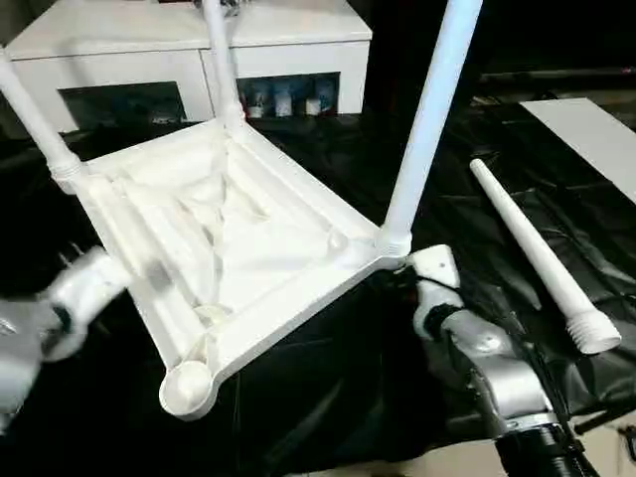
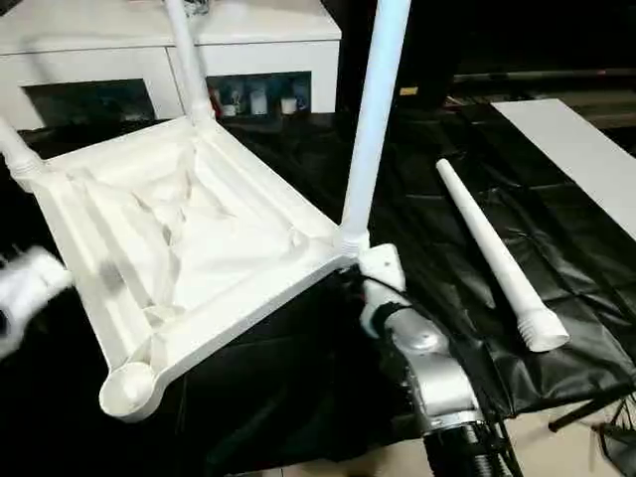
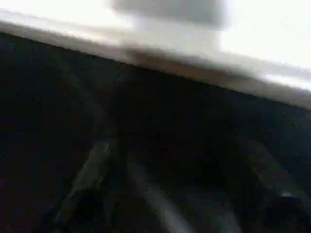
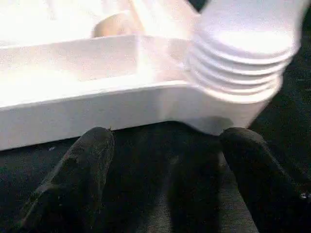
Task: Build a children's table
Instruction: Rotate table base
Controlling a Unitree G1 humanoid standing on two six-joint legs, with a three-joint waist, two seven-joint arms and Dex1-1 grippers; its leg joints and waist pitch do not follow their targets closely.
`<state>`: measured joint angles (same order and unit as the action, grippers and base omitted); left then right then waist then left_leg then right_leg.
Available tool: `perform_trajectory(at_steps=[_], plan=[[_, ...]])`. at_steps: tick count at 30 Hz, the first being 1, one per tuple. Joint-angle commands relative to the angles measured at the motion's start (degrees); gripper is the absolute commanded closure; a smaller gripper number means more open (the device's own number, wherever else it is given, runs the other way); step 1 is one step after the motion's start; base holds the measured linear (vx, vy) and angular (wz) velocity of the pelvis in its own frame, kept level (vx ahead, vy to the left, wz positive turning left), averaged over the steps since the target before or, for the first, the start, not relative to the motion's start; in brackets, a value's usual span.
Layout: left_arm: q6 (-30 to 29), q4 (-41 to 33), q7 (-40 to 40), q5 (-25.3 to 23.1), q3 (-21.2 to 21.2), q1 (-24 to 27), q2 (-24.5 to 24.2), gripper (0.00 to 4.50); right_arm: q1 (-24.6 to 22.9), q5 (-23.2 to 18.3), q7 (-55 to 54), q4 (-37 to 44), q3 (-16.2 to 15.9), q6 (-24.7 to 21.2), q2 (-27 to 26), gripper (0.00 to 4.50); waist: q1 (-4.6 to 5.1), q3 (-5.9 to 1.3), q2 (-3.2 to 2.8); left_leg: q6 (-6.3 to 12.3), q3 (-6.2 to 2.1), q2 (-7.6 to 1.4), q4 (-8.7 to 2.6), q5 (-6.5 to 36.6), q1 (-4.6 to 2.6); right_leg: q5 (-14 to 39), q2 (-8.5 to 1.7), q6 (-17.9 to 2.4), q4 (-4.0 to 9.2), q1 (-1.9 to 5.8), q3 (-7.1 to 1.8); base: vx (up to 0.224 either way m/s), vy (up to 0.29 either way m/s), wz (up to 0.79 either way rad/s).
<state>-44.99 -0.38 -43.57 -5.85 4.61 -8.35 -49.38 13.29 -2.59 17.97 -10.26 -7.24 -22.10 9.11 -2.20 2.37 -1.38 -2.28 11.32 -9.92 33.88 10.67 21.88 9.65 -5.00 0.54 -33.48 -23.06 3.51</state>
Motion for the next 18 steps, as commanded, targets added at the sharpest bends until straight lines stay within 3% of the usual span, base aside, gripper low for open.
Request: perform_trajectory(at_steps=[1, 4, 5, 10, 11, 12, 14, 17, 18], plan=[[-1.1, -4.0, -3.0, 2.0, 1.6, 1.1, -0.3, 1.1, 0.9, 0.3, 0.8, -1.4, -0.1, -0.8, 0.4, 0.62, 0.23, -2.82, -0.87, -2.49, -1.68, -3.04, -5.15, 18.7, -2.02, 12.8, -2.9, -12.0, 3.21, 1.44, -2.74, 0.0, 0.0, 0.0], [-1.3, -9.5, -6.4, 5.7, 2.5, 2.2, 0.7, 0.9, 2.6, 0.9, 1.8, -4.8, -1.0, 0.3, 0.2, 0.62, 0.35, -2.69, -0.79, -3.03, -1.86, -3.0, -5.24, 20.7, -2.0, 16.0, -3.03, -11.5, 3.42, 1.39, -2.75, 0.0, 0.0, 0.0], [-1.6, -11.2, -7.3, 6.9, 2.7, 2.5, 1.1, 0.78, 3.2, 1.1, 2.1, -6.2, -1.3, 0.9, 0.2, 0.62, 0.43, -2.76, -1.08, -3.21, -1.94, -3.05, -5.23, 21.2, -2.03, 16.2, -3.03, -11.5, 3.35, 1.38, -2.72, 0.0, 0.0, 0.0], [-2.1, -18.4, -10.1, 12.0, 3.7, 3.5, 3.8, 0.57, 6.9, 0.8, 3.7, -12.6, -1.7, 3.2, -0.9, 0.62, 0.52, -2.66, -0.65, -3.07, -1.81, -2.91, -4.98, 22.0, -2.05, 18.6, -3.02, -11.2, 3.7, 1.16, -2.77, 0.0, 0.0, 0.0], [-2.1, -18.8, -10.0, 12.2, 3.8, 3.4, 4.1, 0.41, 7.2, 0.8, 3.8, -13.1, -1.7, 3.4, -0.9, 0.62, 0.56, -2.56, -0.6, -3.04, -1.81, -2.87, -4.91, 22.2, -2.02, 19.3, -2.98, -11.2, 3.75, 1.13, -2.82, 0.0, 0.0, 0.0], [-0.7, -20.1, -9.0, 12.8, 4.6, 2.4, 7.3, 0.3, 9.4, 1.1, 4.1, -16.4, -1.7, 4.8, -1.4, 0.62, 0.72, -2.54, 0.09, -2.82, -1.82, -2.86, -4.89, 21.9, -1.74, 20.4, -3.0, -10.9, 3.74, 1.35, -2.78, 0.0, 0.0, 0.0], [0.4, -19.8, -7.9, 12.2, 5.5, 1.5, 9.0, 0.24, 10.4, 0.9, 4.8, -17.4, -1.8, 5.5, -1.6, 0.62, 0.58, -2.57, -0.15, -2.89, -1.89, -2.91, -4.77, 22.3, -1.97, 22.5, -3.11, -10.1, 3.94, 1.18, -2.81, 0.0, 0.0, 0.0], [2.9, -18.2, -5.2, 10.7, 7.2, -0.3, 12.3, 0.04, 11.9, 0.4, 6.5, -18.7, -1.9, 6.6, -2.2, 0.62, 0.65, -2.63, 0.15, -2.82, -1.84, -2.87, -4.69, 21.9, -1.92, 22.5, -2.95, -9.8, 3.91, 1.23, -2.81, 0.0, 0.0, 0.0], [5.2, -16.1, -2.3, 9.6, 8.5, -1.8, 15.5, 0.04, 12.6, 0.1, 7.8, -19.3, -2.2, 7.3, -2.5, 0.62, 0.8, -2.58, 0.22, -2.69, -1.91, -2.81, -4.76, 21.9, -1.57, 23.3, -2.96, -9.3, 3.98, 1.41, -2.73, 0.0, 0.0, 0.0]])
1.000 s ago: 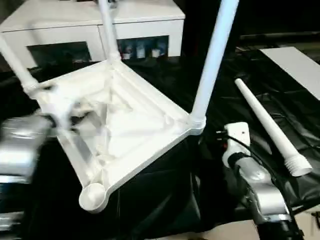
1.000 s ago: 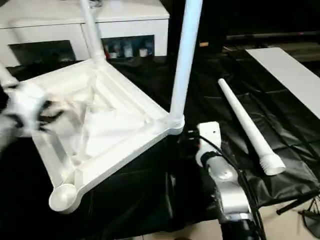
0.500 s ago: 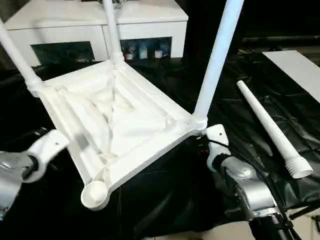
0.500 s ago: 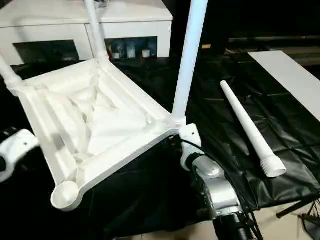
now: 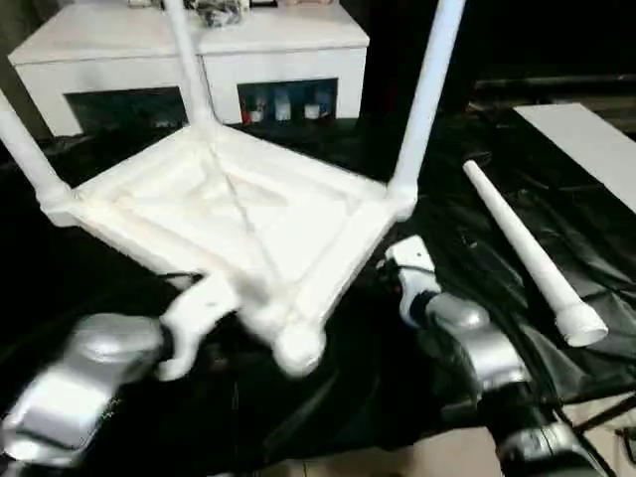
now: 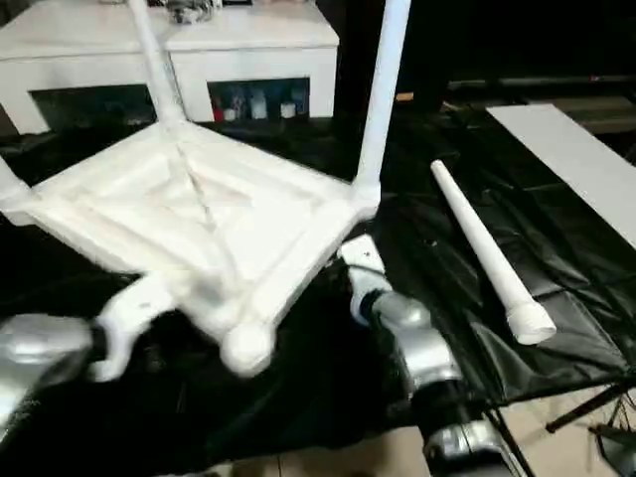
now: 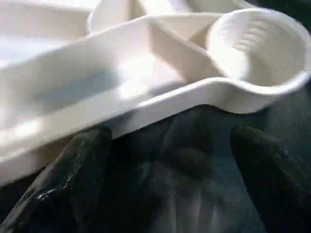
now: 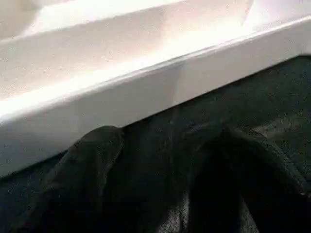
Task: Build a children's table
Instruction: Rotate table base
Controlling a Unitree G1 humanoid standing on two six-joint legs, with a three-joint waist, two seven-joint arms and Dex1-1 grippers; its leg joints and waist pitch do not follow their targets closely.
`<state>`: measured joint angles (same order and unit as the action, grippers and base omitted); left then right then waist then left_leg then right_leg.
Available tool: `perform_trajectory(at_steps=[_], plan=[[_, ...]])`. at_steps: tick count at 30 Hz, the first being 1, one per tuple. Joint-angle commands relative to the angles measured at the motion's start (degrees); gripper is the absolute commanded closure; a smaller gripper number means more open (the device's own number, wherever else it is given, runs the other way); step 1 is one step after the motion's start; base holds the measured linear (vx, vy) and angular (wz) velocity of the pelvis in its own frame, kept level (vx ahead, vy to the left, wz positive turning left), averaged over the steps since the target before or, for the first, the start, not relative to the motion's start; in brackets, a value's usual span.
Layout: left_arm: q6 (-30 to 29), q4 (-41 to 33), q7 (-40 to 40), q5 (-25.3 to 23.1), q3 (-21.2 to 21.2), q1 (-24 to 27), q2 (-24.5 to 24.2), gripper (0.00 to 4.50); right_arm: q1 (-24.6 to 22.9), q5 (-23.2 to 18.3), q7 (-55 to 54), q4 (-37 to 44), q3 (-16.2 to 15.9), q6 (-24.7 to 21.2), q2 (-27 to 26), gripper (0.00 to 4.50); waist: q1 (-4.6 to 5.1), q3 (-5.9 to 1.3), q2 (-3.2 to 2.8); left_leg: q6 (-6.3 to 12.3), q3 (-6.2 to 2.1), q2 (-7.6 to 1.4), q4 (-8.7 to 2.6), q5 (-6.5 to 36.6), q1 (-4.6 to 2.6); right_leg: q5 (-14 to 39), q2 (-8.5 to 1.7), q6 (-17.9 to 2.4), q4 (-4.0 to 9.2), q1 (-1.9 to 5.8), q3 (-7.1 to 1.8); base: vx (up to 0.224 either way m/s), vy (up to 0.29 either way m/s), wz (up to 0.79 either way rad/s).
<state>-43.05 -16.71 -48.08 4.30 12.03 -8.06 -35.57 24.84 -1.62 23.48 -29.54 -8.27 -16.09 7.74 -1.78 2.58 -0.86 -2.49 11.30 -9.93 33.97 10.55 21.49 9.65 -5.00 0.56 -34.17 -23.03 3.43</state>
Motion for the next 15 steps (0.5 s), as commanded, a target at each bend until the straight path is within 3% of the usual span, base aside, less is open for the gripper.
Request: perform_trajectory(at_steps=[1, 6, 8, 9, 10, 11, 12, 13, 15], plan=[[3.7, 0.9, 3.0, -0.8, 1.3, -2.5, 2.6, 0.04, 1.1, -0.9, 2.6, 0.0, -1.3, 1.4, -1.2, 0.62, 0.45, -2.69, -0.23, -2.44, -1.91, -2.78, -4.84, 22.3, -1.14, 23.9, -2.92, -9.0, 4.8, 1.36, -2.59, 0.0, 0.0, 0.0], [7.7, 7.2, 9.1, -4.3, 4.7, -5.7, 9.8, 0.04, 0.2, -0.1, 2.8, 2.1, -1.9, 2.1, -0.1, 0.62, 0.45, -2.81, 0.2, -1.99, -1.94, -2.7, -4.61, 22.9, -1.31, 26.5, -2.97, -7.9, 5.39, 1.13, -2.46, 0.0, 0.0, 0.0], [8.1, 7.7, 9.4, -4.7, 5.0, -5.9, 10.2, 0.04, 0.0, -0.1, 2.7, 2.5, -1.7, 2.1, 0.2, 0.62, 0.56, -2.83, 0.29, -1.89, -2.18, -2.79, -4.78, 22.3, -0.84, 26.8, -3.09, -7.4, 5.28, 1.52, -2.34, 0.0, 0.0, 0.0], [8.7, 8.0, 9.9, -5.0, 5.5, -6.1, 10.9, 0.04, -0.5, 0.5, 1.6, 4.3, -1.4, 1.6, 1.0, 0.62, 0.52, -2.91, 0.05, -1.92, -2.18, -2.83, -4.72, 22.0, -1.01, 26.1, -3.08, -7.5, 5.19, 1.36, -2.36, 0.0, 0.0, 0.0], [8.6, 7.4, 9.9, -4.5, 5.6, -6.0, 11.4, 0.04, -1.1, 0.9, 0.7, 6.4, -0.7, 0.0, 2.0, 0.62, 0.52, -2.82, 0.2, -1.84, -2.03, -2.83, -4.71, 22.1, -1.08, 25.9, -2.91, -7.4, 5.39, 1.21, -2.39, 0.0, 0.0, 0.0], [8.5, 7.2, 9.9, -4.4, 5.7, -6.0, 11.6, 0.04, -1.3, 1.0, 0.4, 7.2, -0.4, -0.6, 2.3, 0.62, 0.43, -2.91, -0.16, -2.0, -2.0, -2.86, -4.61, 21.8, -1.36, 25.1, -2.9, -7.7, 5.22, 1.14, -2.44, 0.0, 0.0, 0.0], [8.3, 6.2, 9.7, -3.7, 5.6, -5.7, 11.9, 0.04, -1.8, 1.8, -0.6, 9.7, 0.2, -3.0, 3.5, 0.62, 0.35, -2.99, 0.13, -1.69, -1.92, -2.87, -4.67, 20.7, -1.07, 23.0, -2.8, -8.2, 5.0, 1.45, -2.47, 0.0, 0.0, 0.0], [8.1, 4.7, 9.1, -2.8, 5.2, -5.1, 12.0, 0.04, -2.2, 2.7, -1.4, 12.9, 1.0, -6.9, 5.2, 0.62, 0.19, -2.9, -0.22, -1.81, -1.93, -2.89, -4.72, 20.1, -1.14, 22.1, -2.6, -8.3, 4.89, 1.41, -2.51, 0.0, 0.0, 0.0], [8.2, 2.1, 7.4, -0.4, 3.9, -3.6, 11.6, 0.04, -2.1, 0.8, -1.1, 17.6, 4.5, -14.9, 7.8, 0.62, -0.04, -3.19, -0.11, -1.21, -1.74, -2.97, -4.63, 17.0, -1.07, 15.6, -2.41, -10.0, 4.19, 1.88, -2.6, 0.0, 0.0, 0.0]])
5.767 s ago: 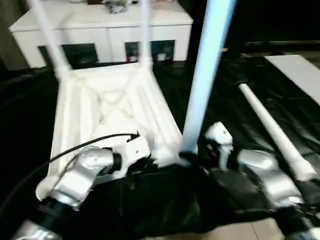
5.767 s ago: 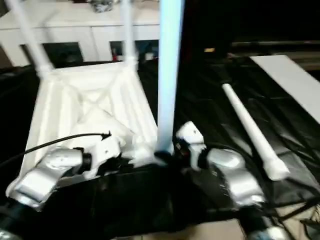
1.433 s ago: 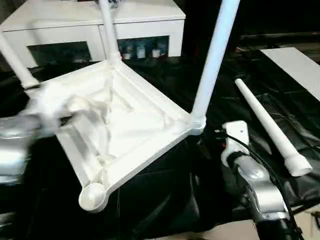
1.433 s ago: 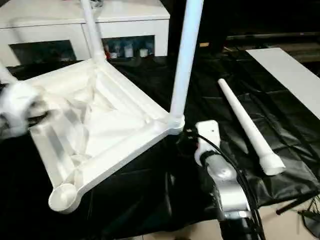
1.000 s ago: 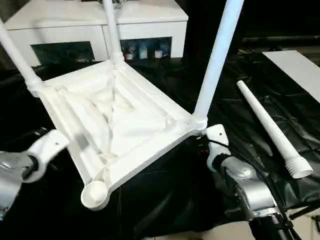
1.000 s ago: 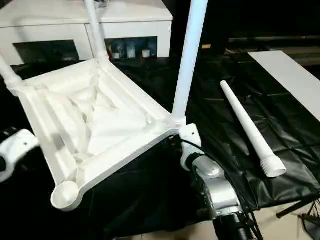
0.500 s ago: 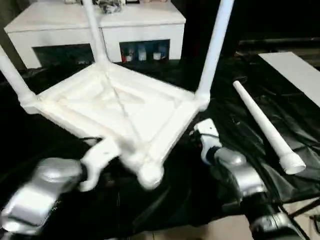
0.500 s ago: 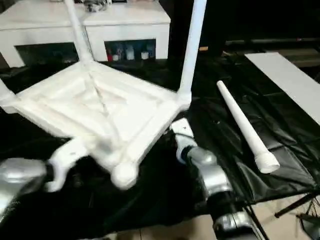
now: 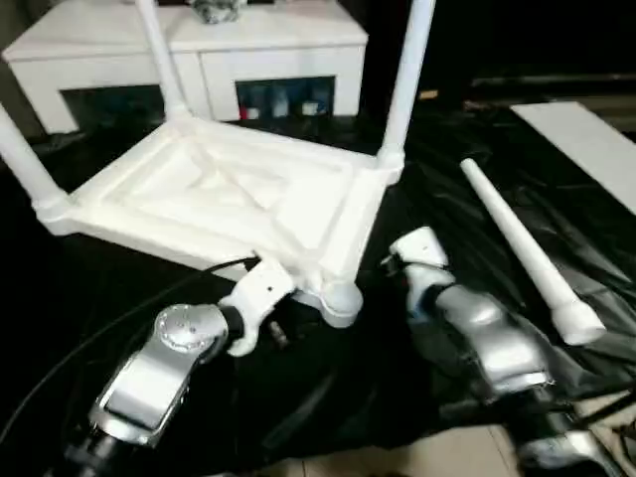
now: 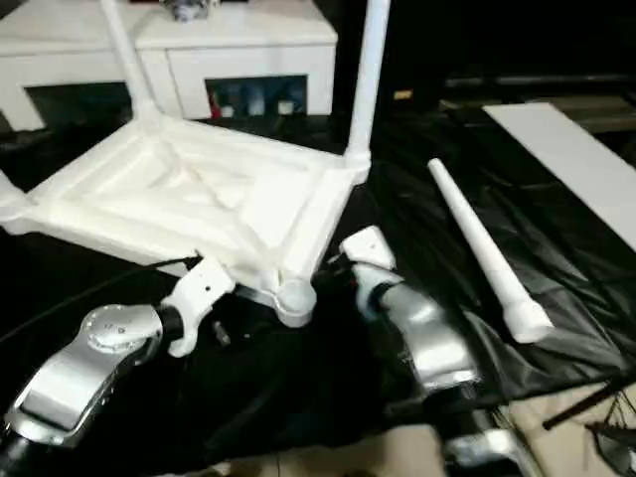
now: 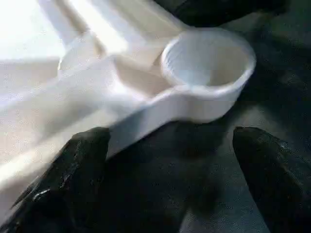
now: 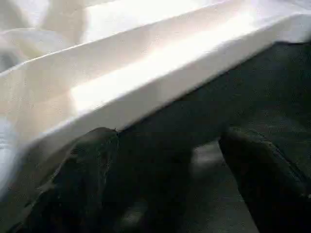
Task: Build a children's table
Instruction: Rotate table base, then pick table leg
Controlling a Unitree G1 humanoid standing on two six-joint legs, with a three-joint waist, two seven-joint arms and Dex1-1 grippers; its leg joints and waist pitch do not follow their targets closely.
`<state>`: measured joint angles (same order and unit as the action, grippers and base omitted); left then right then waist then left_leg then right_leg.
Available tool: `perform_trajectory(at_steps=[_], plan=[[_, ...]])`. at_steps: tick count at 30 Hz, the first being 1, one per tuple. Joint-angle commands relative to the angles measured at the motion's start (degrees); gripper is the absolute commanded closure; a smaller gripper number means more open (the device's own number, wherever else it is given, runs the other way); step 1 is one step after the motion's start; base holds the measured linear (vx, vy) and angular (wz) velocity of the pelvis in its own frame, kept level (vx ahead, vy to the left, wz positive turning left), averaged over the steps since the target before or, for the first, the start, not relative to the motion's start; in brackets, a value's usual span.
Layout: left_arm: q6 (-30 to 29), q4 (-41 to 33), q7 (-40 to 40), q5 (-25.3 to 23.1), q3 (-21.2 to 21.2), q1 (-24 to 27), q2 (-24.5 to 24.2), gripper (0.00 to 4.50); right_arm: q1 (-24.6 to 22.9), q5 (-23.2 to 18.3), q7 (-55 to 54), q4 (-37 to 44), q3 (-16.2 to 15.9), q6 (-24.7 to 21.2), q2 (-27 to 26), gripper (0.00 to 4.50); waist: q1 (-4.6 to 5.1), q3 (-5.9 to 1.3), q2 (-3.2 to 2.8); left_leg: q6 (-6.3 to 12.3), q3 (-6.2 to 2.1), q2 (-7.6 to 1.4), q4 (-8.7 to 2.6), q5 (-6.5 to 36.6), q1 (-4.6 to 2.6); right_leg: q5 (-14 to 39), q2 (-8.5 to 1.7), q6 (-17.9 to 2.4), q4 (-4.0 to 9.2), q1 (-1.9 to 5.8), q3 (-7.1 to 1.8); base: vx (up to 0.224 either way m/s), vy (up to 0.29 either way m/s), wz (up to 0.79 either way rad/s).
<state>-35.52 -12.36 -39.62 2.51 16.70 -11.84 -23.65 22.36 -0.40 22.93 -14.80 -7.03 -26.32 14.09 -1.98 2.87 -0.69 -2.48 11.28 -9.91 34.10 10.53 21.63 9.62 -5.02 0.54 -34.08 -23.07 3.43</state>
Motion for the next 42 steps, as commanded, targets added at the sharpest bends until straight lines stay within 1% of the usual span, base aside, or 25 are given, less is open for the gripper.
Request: perform_trajectory(at_steps=[1, 2, 3, 4, 5, 7, 8, 9, 10, 12, 14, 15, 16, 17, 18, 20, 23, 27, 29, 30, 32, 35, 37, 39, 42], plan=[[0.9, -2.7, -1.6, 2.1, -1.1, 0.5, -0.4, 0.0, 0.5, -1.3, -0.7, 3.5, 4.4, -6.3, 1.8, 0.45, 0.09, -3.48, -0.32, -1.04, -1.66, -3.01, -4.73, 16.4, -1.17, 14.6, -2.41, -10.3, 3.96, 1.9, -2.6, 0.0, 0.0, 0.0], [0.9, -3.0, -2.0, 2.7, -1.4, 0.7, -0.5, 0.0, 0.8, -1.1, -1.0, 3.5, 4.8, -7.0, 2.3, 0.35, 0.08, -3.49, -0.93, -1.03, -1.6, -2.89, -4.65, 16.5, -1.32, 14.1, -2.35, -10.7, 3.91, 1.8, -2.59, 0.0, 0.0, 0.0], [1.1, -4.2, -3.5, 5.0, -2.8, 1.5, -0.8, 0.0, 2.1, 0.0, -2.0, 3.3, 6.4, -9.6, 4.9, 0.35, 0.36, -3.63, -0.6, -1.07, -1.58, -2.69, -4.45, 15.2, -1.0, 12.5, -2.38, -11.4, 3.67, 2.23, -2.45, 0.0, 0.0, 0.0], [0.9, -4.7, -4.1, 6.0, -3.5, 1.7, -0.9, 0.0, 3.0, 0.9, -2.5, 2.7, 6.9, -10.4, 6.6, 0.35, 0.34, -3.71, -0.8, -0.95, -1.56, -2.65, -4.44, 14.5, -0.95, 11.7, -2.38, -11.7, 3.64, 2.33, -2.42, 0.0, 0.0, 0.0], [1.3, -5.0, -5.0, 6.8, -3.9, 1.7, -1.1, 0.0, 4.2, 1.4, -3.2, 1.5, 7.7, -11.4, 8.2, 0.21, 0.4, -3.76, -0.57, -0.71, -1.38, -2.62, -4.21, 13.5, -1.02, 10.4, -2.32, -12.3, 3.56, 2.32, -2.41, 0.0, 0.0, 0.0], [1.2, -5.4, -6.1, 7.9, -4.5, 1.4, -1.2, 0.0, 6.6, 2.2, -4.4, -1.8, 8.7, -12.4, 10.8, 0.1, 0.42, -3.71, -0.6, -0.19, -1.25, -2.45, -3.97, 12.8, -1.02, 10.4, -2.36, -13.1, 3.56, 2.36, -2.37, 0.0, 0.0, 0.0], [1.2, -5.4, -6.1, 7.9, -4.5, 1.4, -1.2, 0.0, 6.6, 2.2, -4.4, -1.8, 8.7, -12.4, 10.8, 0.1, 0.44, -3.69, -0.59, -0.02, -1.17, -2.44, -3.91, 12.8, -1.02, 10.8, -2.37, -13.1, 3.61, 2.32, -2.38, 0.0, 0.0, 0.0], [0.7, -5.9, -6.5, 8.8, -4.9, 0.7, -1.2, 0.0, 8.6, 2.9, -4.5, -4.8, 9.0, -14.4, 13.2, 0.1, 0.51, -3.64, -0.51, 0.29, -1.15, -2.38, -3.8, 13.0, -0.99, 12.1, -2.38, -13.1, 3.71, 2.42, -2.35, 0.0, 0.0, 0.0], [0.5, -6.1, -6.6, 9.1, -4.9, 0.6, -1.2, 0.0, 8.9, 3.0, -4.3, -5.4, 9.0, -14.7, 13.6, 0.1, 0.5, -3.67, -0.55, 0.28, -1.19, -2.39, -3.78, 13.0, -1.01, 12.5, -2.42, -13.1, 3.69, 2.46, -2.32, 0.0, 0.0, 0.0], [-0.2, -6.8, -7.1, 10.2, -5.1, 0.0, -1.3, 0.0, 10.2, 3.6, -3.5, -7.6, 8.7, -16.8, 15.6, 0.1, 0.53, -3.62, -0.37, 0.37, -1.15, -2.46, -3.72, 13.5, -1.11, 13.7, -2.43, -13.2, 3.83, 2.42, -2.31, 0.0, 0.0, 0.0], [-1.0, -7.8, -7.9, 11.4, -5.0, -0.7, -1.6, 0.0, 11.3, 2.8, -1.0, -10.2, 8.6, -19.3, 17.3, 0.1, 0.54, -3.57, -0.4, 0.45, -1.15, -2.48, -3.63, 13.7, -1.12, 14.1, -2.39, -13.2, 3.85, 2.42, -2.3, 0.0, 0.0, 0.0], [-1.6, -8.3, -8.6, 12.0, -4.8, -0.9, -2.0, 0.0, 11.9, 2.5, 0.1, -11.9, 8.2, -19.9, 18.3, 0.1, 0.45, -3.6, -0.25, 0.67, -1.17, -2.49, -3.55, 13.9, -1.14, 14.5, -2.43, -13.5, 3.82, 2.44, -2.24, 0.0, 0.0, 0.0], [-2.0, -8.9, -9.4, 12.4, -4.4, -1.2, -2.6, 0.0, 12.6, 1.8, 2.3, -14.4, 8.0, -21.0, 19.3, 0.1, 0.43, -3.52, -0.13, 0.71, -1.14, -2.52, -3.58, 13.9, -1.04, 14.7, -2.48, -13.4, 3.93, 2.46, -2.27, 0.0, 0.0, 0.0], [-2.5, -9.4, -10.0, 12.7, -4.2, -1.4, -3.0, 0.0, 13.3, 1.3, 4.3, -16.8, 7.8, -21.5, 20.2, 0.1, 0.48, -3.51, -0.17, 0.73, -1.25, -2.61, -3.6, 14.3, -1.02, 15.3, -2.52, -13.4, 3.9, 2.51, -2.21, 0.0, 0.0, 0.0], [-2.9, -9.9, -10.4, 13.0, -4.1, -1.6, -3.4, 0.0, 14.3, 1.1, 6.0, -20.1, 7.7, -21.9, 21.1, 0.1, 0.48, -3.53, -0.12, 0.74, -1.22, -2.57, -3.45, 14.5, -1.1, 15.6, -2.53, -13.7, 3.9, 2.44, -2.18, 0.0, 0.0, 0.0], [-3.0, -10.0, -10.4, 13.2, -4.1, -1.8, -3.4, 0.0, 14.8, 1.3, 6.4, -21.8, 7.8, -21.8, 21.5, 0.1, 0.44, -3.37, -0.11, 0.61, -1.12, -2.58, -3.36, 15.3, -1.17, 16.5, -2.47, -13.9, 4.03, 2.29, -2.17, 0.0, 0.0, 0.0], [-3.1, -10.3, -10.3, 13.4, -4.3, -2.1, -3.7, 0.0, 15.8, 2.1, 6.4, -24.7, 7.4, -21.4, 22.4, 0.1, 0.52, -3.47, 0.03, 0.44, -1.2, -2.53, -3.28, 14.9, -0.91, 17.3, -2.53, -13.6, 3.92, 2.44, -2.08, 0.0, 0.0, 0.0], [-3.2, -10.7, -9.9, 13.4, -4.4, -2.2, -4.4, 0.0, 17.3, 2.2, 6.4, -29.2, 8.2, -21.3, 23.4, 0.1, 0.37, -3.51, 0.01, 0.47, -1.1, -2.54, -3.11, 15.0, -1.05, 17.8, -2.53, -13.6, 4.0, 2.27, -2.09, 0.0, 0.0, 0.0], [-3.3, -10.8, -9.9, 13.4, -4.4, -2.2, -4.6, 0.0, 17.6, 2.2, 6.4, -30.2, 8.2, -21.2, 23.6, 0.1, 0.32, -3.55, 0.02, 0.49, -1.09, -2.52, -3.09, 14.7, -0.98, 17.4, -2.47, -13.8, 3.9, 2.32, -2.03, 0.0, 0.0, 0.0], [-3.5, -10.9, -10.1, 13.6, -4.6, -2.3, -5.1, 0.0, 18.5, 2.2, 6.8, -32.5, 7.8, -20.5, 23.9, 0.43, 0.33, -3.62, -0.03, 0.46, -1.13, -2.54, -3.07, 14.6, -0.98, 17.0, -2.46, -14.0, 3.75, 2.33, -1.98, 0.0, 0.0, 0.0], [-3.4, -10.9, -10.1, 13.4, -4.6, -2.4, -5.4, 0.0, 18.8, 2.3, 6.7, -33.5, 7.9, -20.1, 24.1, 0.43, 0.39, -3.57, -0.03, 0.4, -1.17, -2.55, -3.07, 14.9, -0.88, 17.2, -2.46, -14.1, 3.73, 2.37, -1.92, 0.0, 0.0, 0.0], [-3.5, -10.9, -10.1, 13.5, -4.8, -2.9, -5.8, 0.0, 19.5, 2.4, 6.7, -35.4, 7.7, -19.5, 24.3, 0.86, 0.27, -3.55, -0.08, 0.3, -1.12, -2.58, -3.06, 15.2, -0.96, 17.2, -2.45, -14.0, 3.78, 2.34, -1.95, 0.0, 0.0, 0.0], [-3.7, -10.7, -10.0, 13.8, -4.8, -3.2, -5.9, 0.0, 20.1, 2.3, 6.4, -36.5, 7.9, -19.0, 24.2, 0.93, 0.26, -3.6, -0.17, 0.33, -1.11, -2.54, -3.0, 15.0, -0.9, 16.8, -2.45, -14.3, 3.71, 2.35, -1.92, 0.0, 0.0, 0.0], [-3.8, -10.6, -10.0, 13.9, -4.8, -3.3, -6.0, 0.0, 20.3, 2.2, 6.1, -36.9, 8.1, -18.8, 24.1, 1.2, 0.27, -3.58, -0.08, 0.39, -1.07, -2.52, -2.96, 15.3, -0.89, 16.9, -2.41, -14.3, 3.71, 2.34, -1.89, 0.0, 0.0, 0.0], [-4.4, -10.7, -9.7, 14.8, -4.9, -3.7, -5.8, 0.0, 20.9, 2.0, 6.2, -38.2, 8.1, -18.2, 24.0, 1.39, 0.29, -3.55, -0.17, 0.31, -1.11, -2.51, -2.95, 15.6, -0.81, 17.4, -2.42, -14.4, 3.68, 2.33, -1.84, 0.0, 0.0, 0.0]])
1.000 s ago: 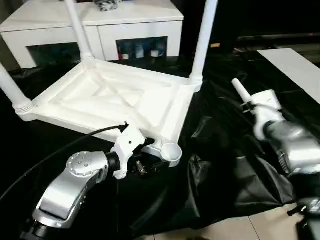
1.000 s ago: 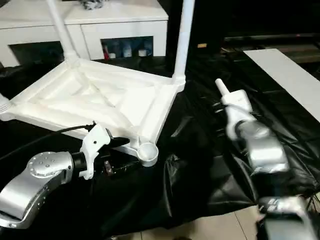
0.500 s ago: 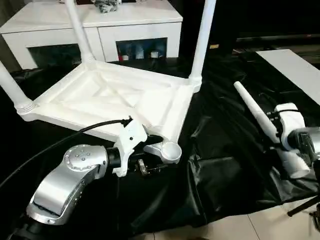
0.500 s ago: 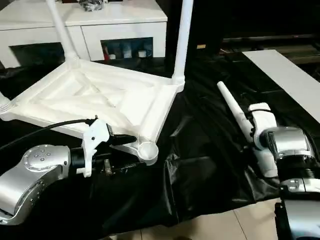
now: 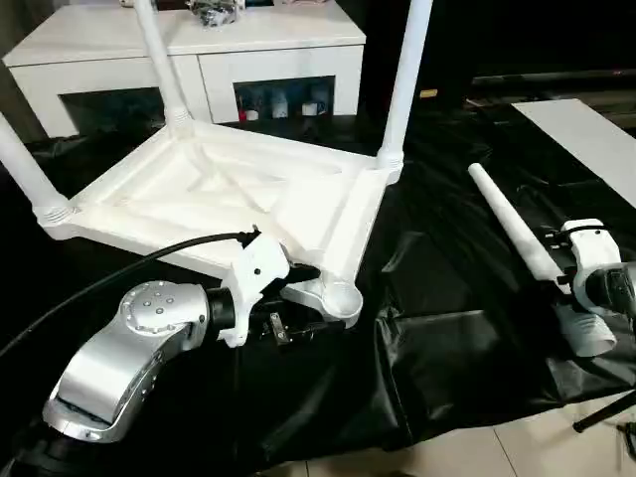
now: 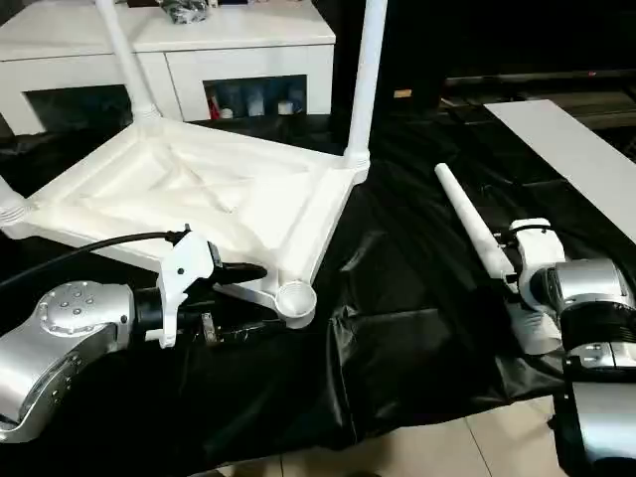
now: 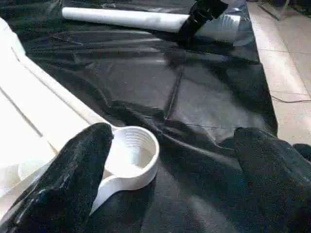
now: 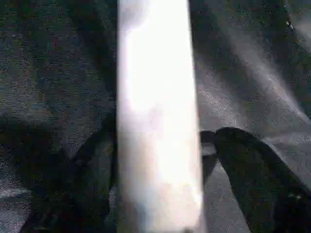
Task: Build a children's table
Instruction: Pick table leg
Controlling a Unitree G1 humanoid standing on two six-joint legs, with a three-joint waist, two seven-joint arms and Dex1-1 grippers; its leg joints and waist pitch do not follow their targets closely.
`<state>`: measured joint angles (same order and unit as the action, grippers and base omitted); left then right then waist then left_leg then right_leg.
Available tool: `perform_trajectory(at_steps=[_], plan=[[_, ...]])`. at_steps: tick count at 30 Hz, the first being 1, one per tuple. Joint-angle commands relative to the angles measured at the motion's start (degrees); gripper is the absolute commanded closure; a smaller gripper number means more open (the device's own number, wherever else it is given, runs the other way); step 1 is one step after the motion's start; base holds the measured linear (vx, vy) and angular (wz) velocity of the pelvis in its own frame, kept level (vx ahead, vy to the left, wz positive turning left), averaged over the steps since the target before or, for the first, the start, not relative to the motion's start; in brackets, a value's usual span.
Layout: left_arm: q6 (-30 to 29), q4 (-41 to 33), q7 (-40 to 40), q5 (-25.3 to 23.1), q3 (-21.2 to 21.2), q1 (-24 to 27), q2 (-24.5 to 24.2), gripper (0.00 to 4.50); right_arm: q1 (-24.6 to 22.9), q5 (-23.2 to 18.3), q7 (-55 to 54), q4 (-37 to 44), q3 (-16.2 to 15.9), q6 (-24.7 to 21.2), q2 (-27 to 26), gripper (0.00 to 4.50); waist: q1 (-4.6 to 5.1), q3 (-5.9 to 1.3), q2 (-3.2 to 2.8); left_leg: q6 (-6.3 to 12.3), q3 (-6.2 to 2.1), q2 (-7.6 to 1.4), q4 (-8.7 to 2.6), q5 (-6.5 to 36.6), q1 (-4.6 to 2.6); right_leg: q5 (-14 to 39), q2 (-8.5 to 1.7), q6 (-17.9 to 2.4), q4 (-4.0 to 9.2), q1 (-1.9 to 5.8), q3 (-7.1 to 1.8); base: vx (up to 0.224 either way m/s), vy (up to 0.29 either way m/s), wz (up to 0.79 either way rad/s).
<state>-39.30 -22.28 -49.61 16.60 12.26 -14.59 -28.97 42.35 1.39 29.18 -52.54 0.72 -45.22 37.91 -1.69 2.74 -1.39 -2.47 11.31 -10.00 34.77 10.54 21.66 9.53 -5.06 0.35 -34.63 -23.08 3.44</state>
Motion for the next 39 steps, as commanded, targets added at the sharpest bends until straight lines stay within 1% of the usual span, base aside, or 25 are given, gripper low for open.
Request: perform_trajectory(at_steps=[1, 2, 5, 6, 7, 9, 13, 16, 17, 20, 21, 22, 23, 24, 26, 27, 28, 29, 31, 32, 33, 35, 36, 37, 39], plan=[[-0.8, -0.7, 0.4, 0.9, -0.5, -1.0, -0.5, 0.0, 0.9, 0.1, 0.0, -0.8, 0.4, 0.8, 0.1, 1.5, 0.02, -3.41, 0.6, 0.24, -1.11, -2.42, -3.61, 16.0, -0.85, 18.0, -2.39, -14.0, 4.29, 2.3, -1.86, 0.0, 0.0, 0.0], [-0.9, -0.7, 0.4, 1.0, -0.5, -1.1, -0.5, 0.0, 0.9, 0.0, -0.1, -0.9, 0.4, 0.8, 0.0, 1.73, 0.0, -3.36, 0.59, 0.19, -1.12, -2.41, -3.58, 16.5, -0.96, 18.8, -2.42, -13.8, 4.37, 2.18, -1.87, 0.0, 0.0, 0.0], [-1.2, -0.6, 0.5, 1.2, -0.6, -1.4, -0.4, 0.0, 0.9, -0.2, 0.0, -1.3, 0.5, 1.0, -0.2, 1.78, 0.0, -3.36, 0.6, 0.11, -1.14, -2.38, -3.57, 16.9, -0.96, 19.7, -2.38, -13.5, 4.47, 2.14, -1.83, 0.0, 0.0, 0.0], [-1.2, -0.6, 0.5, 1.2, -0.6, -1.5, -0.4, 0.0, 0.9, -0.3, 0.0, -1.3, 0.6, 1.0, -0.2, 2.0, 0.01, -3.34, 0.61, 0.08, -1.17, -2.38, -3.58, 17.0, -0.94, 20.0, -2.38, -13.3, 4.45, 2.14, -1.81, 0.0, 0.0, 0.0], [-1.2, -0.7, 0.5, 1.3, -0.6, -1.5, -0.4, 0.0, 0.9, -0.5, 0.2, -1.3, 0.8, 1.0, -0.3, 2.0, 0.0, -3.3, 0.51, -0.03, -1.21, -2.39, -3.59, 17.4, -0.96, 20.6, -2.39, -13.1, 4.52, 2.07, -1.8, 0.0, 0.0, 0.0], [-1.3, -0.7, 0.6, 1.3, -0.6, -1.6, -0.4, 0.0, 1.1, -0.8, 0.1, -2.0, 1.2, 1.4, -0.3, 2.2, 0.07, -3.29, 0.56, -0.23, -1.26, -2.38, -3.58, 18.1, -0.99, 21.5, -2.41, -12.9, 4.56, 1.99, -1.78, 0.0, 0.0, 0.0], [-2.0, -0.6, 2.1, 2.9, -2.1, -2.4, 1.3, 0.0, 1.2, -3.5, 0.5, -0.3, 3.9, 0.4, -1.0, 2.56, 0.14, -3.3, 0.62, -0.29, -1.29, -2.35, -3.57, 18.4, -0.91, 21.9, -2.42, -12.6, 4.56, 2.0, -1.77, 0.0, 0.0, 0.0], [-4.5, 1.0, 6.1, 4.4, -4.7, -4.1, 4.7, 0.0, 0.0, -6.4, 1.0, 3.2, 6.2, 0.4, -2.2, 2.66, 0.21, -3.25, 0.67, -0.11, -1.22, -2.31, -3.53, 18.4, -0.91, 21.7, -2.36, -12.6, 4.65, 2.01, -1.75, 0.0, 0.0, 0.0], [-4.3, 1.9, 7.3, 4.2, -5.3, -4.6, 5.5, 0.0, -0.3, -7.1, 0.9, 4.2, 6.9, -0.5, -2.7, 2.67, 0.18, -3.38, 0.68, 0.02, -1.34, -2.22, -3.49, 18.3, -0.91, 22.1, -2.35, -12.2, 4.61, 2.07, -1.67, 0.0, 0.0, 0.0], [-4.6, 3.5, 9.6, 4.4, -6.9, -5.7, 7.4, 0.0, -1.3, -8.6, 0.3, 7.3, 8.5, -0.5, -3.8, 2.67, 0.28, -3.33, 0.78, 0.39, -1.29, -2.14, -3.47, 17.9, -0.89, 22.7, -2.33, -11.6, 4.82, 1.97, -1.67, 0.0, 0.0, 0.0], [-5.2, 5.4, 13.7, 6.2, -10.4, -7.9, 11.3, 0.0, -3.2, -12.3, -0.2, 15.4, 12.3, 2.2, -6.3, 2.68, -0.02, -3.33, 0.63, 0.53, -1.09, -2.14, -3.54, 16.9, -0.95, 21.9, -2.33, -11.0, 5.02, 2.01, -1.88, 0.0, 0.0, 0.0], [-5.4, 5.7, 14.8, 7.1, -11.5, -8.6, 12.4, 0.0, -3.6, -13.6, -0.1, 18.1, 13.3, 3.3, -7.1, 2.68, -0.12, -3.52, 0.7, 0.55, -1.15, -2.12, -3.45, 16.0, -0.8, 20.7, -2.38, -11.0, 4.77, 2.14, -1.9, 0.0, 0.0, 0.0], [-5.4, 5.8, 15.0, 7.2, -11.8, -8.8, 12.7, 0.0, -3.7, -13.8, -0.1, 18.6, 13.5, 3.6, -7.3, 2.68, -0.23, -3.68, 0.68, 1.03, -1.28, -2.28, -3.62, 15.2, -0.91, 19.2, -2.36, -11.3, 4.7, 2.17, -1.76, 0.0, 0.0, 0.0], [-6.1, 6.6, 17.3, 8.6, -13.8, -10.4, 14.9, 0.0, -4.6, -17.1, 1.5, 24.1, 15.4, 8.1, -9.3, 2.68, -0.24, -3.84, 0.72, 1.33, -1.32, -2.37, -3.65, 14.4, -0.66, 17.8, -2.55, -11.6, 4.45, 2.4, -1.76, 0.0, 0.0, 0.0], [-7.1, 7.6, 20.2, 10.8, -16.7, -12.7, 17.9, 0.0, -6.6, -23.8, 6.6, 33.6, 18.0, 12.8, -12.7, 2.68, -0.45, -3.97, 0.76, 2.14, -1.16, -2.45, -3.5, 13.6, -0.75, 16.3, -2.65, -11.8, 4.45, 2.31, -1.87, 0.0, 0.0, 0.0], [-7.9, 8.0, 21.7, 12.6, -18.3, -14.2, 19.6, 0.0, -7.6, -28.2, 9.4, 39.0, 19.1, 11.8, -14.5, 2.69, -0.66, -3.91, 0.75, 3.68, -1.12, -2.49, -3.5, 12.4, -0.61, 15.1, -2.56, -11.8, 4.33, 2.37, -1.86, 0.0, 0.0, 0.0], [-8.4, 8.2, 22.4, 13.5, -19.0, -14.9, 20.5, 0.0, -7.9, -30.4, 10.4, 41.3, 19.7, 10.0, -15.3, 2.69, -0.63, -3.86, 0.73, 4.1, -1.1, -2.44, -3.47, 11.6, -0.63, 14.2, -2.41, -12.0, 4.13, 2.47, -1.91, 0.0, 0.0, 0.0], [-9.1, 8.4, 23.2, 14.8, -20.0, -15.9, 21.5, 0.0, -8.2, -33.2, 11.3, 44.1, 20.4, 7.2, -16.2, 2.69, -0.82, -3.97, 0.61, 4.85, -1.35, -2.64, -3.57, 10.2, -0.48, 13.0, -2.4, -12.5, 3.95, 2.53, -1.75, 0.0, 0.0, 0.0], [-11.0, 9.1, 24.3, 17.8, -21.9, -18.0, 23.5, 0.0, -9.4, -38.9, 13.6, 49.4, 21.0, 2.3, -18.3, 2.69, -0.94, -3.92, 0.49, 5.2, -1.25, -2.55, -3.54, 9.5, -0.64, 12.1, -2.27, -13.5, 3.88, 2.45, -1.8, 0.0, 0.0, 0.0], [-11.0, 9.1, 24.3, 17.8, -21.9, -18.0, 23.5, 0.0, -9.4, -38.9, 13.6, 49.4, 21.0, 2.3, -18.3, 2.69, -1.19, -3.94, 0.42, 5.01, -1.31, -2.6, -3.55, 9.6, -0.64, 12.4, -2.3, -13.6, 3.9, 2.36, -1.72, 0.0, 0.0, 0.0], [-11.9, 9.3, 24.2, 19.5, -22.4, -19.0, 24.2, 0.0, -10.2, -40.5, 14.8, 50.8, 20.5, 1.3, -19.1, 2.69, -1.27, -3.88, 0.54, 4.48, -1.21, -2.55, -3.64, 9.8, -0.67, 13.3, -2.36, -13.3, 4.07, 2.33, -1.73, 0.0, 0.0, 0.0], [-13.3, 9.4, 24.0, 22.1, -23.2, -20.4, 25.1, 0.0, -11.6, -42.2, 15.7, 52.5, 19.1, 0.6, -20.1, 2.69, -1.56, -3.83, 0.48, 3.6, -1.17, -2.52, -3.68, 10.5, -0.78, 15.0, -2.44, -12.9, 4.31, 2.19, -1.78, 0.0, 0.0, 0.0], [-14.7, 9.5, 23.7, 24.5, -23.7, -21.7, 25.7, 0.0, -12.8, -42.9, 16.2, 53.4, 17.4, 0.5, -20.8, 2.69, -1.61, -3.78, 1.06, 3.34, -1.08, -2.51, -3.7, 10.6, -0.71, 15.5, -2.5, -12.6, 4.42, 2.23, -1.8, 0.0, 0.0, 0.0], [-15.0, 9.7, 23.5, 25.4, -23.9, -22.5, 26.0, 0.0, -13.2, -43.2, 16.5, 53.8, 16.4, 0.4, -21.3, 2.69, -1.87, -3.75, 1.14, 2.9, -1.17, -2.5, -3.8, 10.7, -0.73, 16.6, -2.65, -12.3, 4.46, 2.17, -1.82, 0.0, 0.0, 0.0], [-15.5, 10.3, 23.7, 26.2, -24.3, -24.0, 26.5, 0.0, -13.9, -43.6, 16.6, 54.8, 14.9, 0.3, -21.9, 2.69, -1.95, -3.59, 1.08, 1.99, -1.31, -2.55, -3.95, 11.4, -0.64, 18.8, -2.81, -11.0, 4.66, 2.15, -1.83, 0.0, 0.0, 0.0]])
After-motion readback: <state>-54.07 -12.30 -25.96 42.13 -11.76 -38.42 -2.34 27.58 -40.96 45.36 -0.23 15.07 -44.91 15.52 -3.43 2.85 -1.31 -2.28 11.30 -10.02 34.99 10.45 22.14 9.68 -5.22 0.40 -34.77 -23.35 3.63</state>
